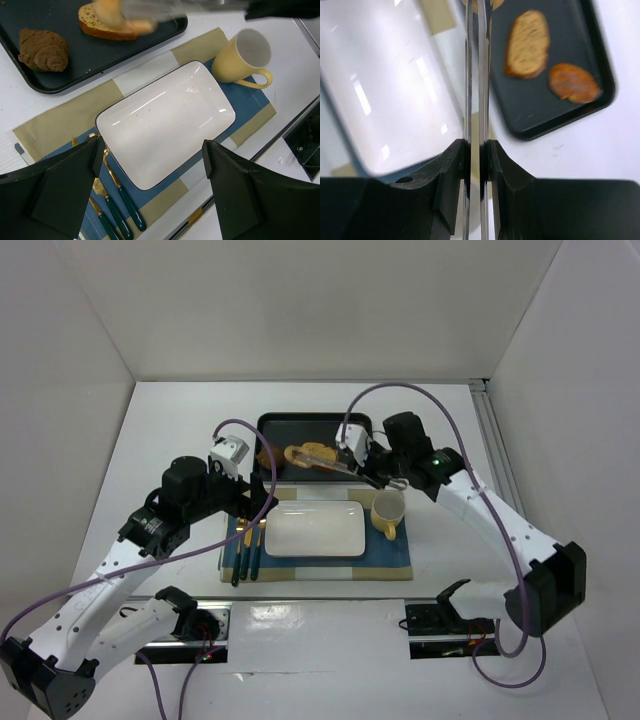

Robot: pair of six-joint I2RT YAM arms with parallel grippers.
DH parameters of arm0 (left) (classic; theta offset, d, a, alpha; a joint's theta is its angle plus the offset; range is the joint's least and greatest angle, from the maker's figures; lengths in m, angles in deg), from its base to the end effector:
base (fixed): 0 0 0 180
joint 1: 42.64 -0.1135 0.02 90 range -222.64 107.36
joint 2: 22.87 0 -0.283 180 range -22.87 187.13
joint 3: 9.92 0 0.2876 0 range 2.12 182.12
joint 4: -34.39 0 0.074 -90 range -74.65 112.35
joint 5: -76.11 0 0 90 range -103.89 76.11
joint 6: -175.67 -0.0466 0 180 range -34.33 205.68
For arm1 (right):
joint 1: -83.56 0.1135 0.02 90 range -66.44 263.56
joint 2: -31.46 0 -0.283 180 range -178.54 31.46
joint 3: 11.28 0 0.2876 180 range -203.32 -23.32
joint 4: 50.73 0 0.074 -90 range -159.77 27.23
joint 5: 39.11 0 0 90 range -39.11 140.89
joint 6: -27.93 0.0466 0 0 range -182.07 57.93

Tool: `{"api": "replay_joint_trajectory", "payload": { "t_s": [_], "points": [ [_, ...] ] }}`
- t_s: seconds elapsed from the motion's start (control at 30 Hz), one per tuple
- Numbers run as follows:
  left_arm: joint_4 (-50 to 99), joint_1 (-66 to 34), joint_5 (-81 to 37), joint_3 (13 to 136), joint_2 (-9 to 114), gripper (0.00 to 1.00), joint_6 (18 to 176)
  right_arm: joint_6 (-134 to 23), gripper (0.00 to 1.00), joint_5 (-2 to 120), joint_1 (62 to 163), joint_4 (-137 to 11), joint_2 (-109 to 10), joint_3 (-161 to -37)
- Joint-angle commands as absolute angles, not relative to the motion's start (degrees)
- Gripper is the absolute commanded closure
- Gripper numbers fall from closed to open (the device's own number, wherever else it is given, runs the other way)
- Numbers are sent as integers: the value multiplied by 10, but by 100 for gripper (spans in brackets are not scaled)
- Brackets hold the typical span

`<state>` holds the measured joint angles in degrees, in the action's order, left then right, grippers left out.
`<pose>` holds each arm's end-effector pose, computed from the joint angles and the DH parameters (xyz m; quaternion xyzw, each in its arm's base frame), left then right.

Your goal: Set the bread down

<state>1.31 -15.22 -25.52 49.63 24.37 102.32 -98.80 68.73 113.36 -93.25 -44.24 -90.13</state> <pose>0.1916 -0.1100 0.3402 0.1341 0.8097 -0.2893 0.4926 0.2782 0.1758 0.3285 -0.5453 0.7103 0.1144 0.4301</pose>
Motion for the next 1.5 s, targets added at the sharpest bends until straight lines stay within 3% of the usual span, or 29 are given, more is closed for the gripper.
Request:
{"api": "replay_joint_trajectory", "payload": {
  "t_s": [0.0,0.17,0.4,0.63,0.7,1.17,1.47],
  "points": [
    [23,-150,-246,506,234,2,1019,-1036,75,735,1134,-1044,-393,-853],
    [23,-150,-241,506,234,2,1019,-1051,73,764,1139,-1132,-369,-841],
    [23,-150,-236,500,234,2,1019,-1036,67,725,1180,-1132,-395,-836],
    [23,-150,-230,500,228,2,1019,-1024,44,701,1197,-1132,-412,-842],
    [23,-150,-230,500,228,2,1019,-1024,32,701,1197,-1132,-412,-848],
    [23,-150,-230,500,228,2,1019,-1019,30,771,1197,-1114,-422,-974],
    [23,-150,-225,500,223,2,1019,-1000,30,718,1208,-936,-520,-974]
  ]
}}
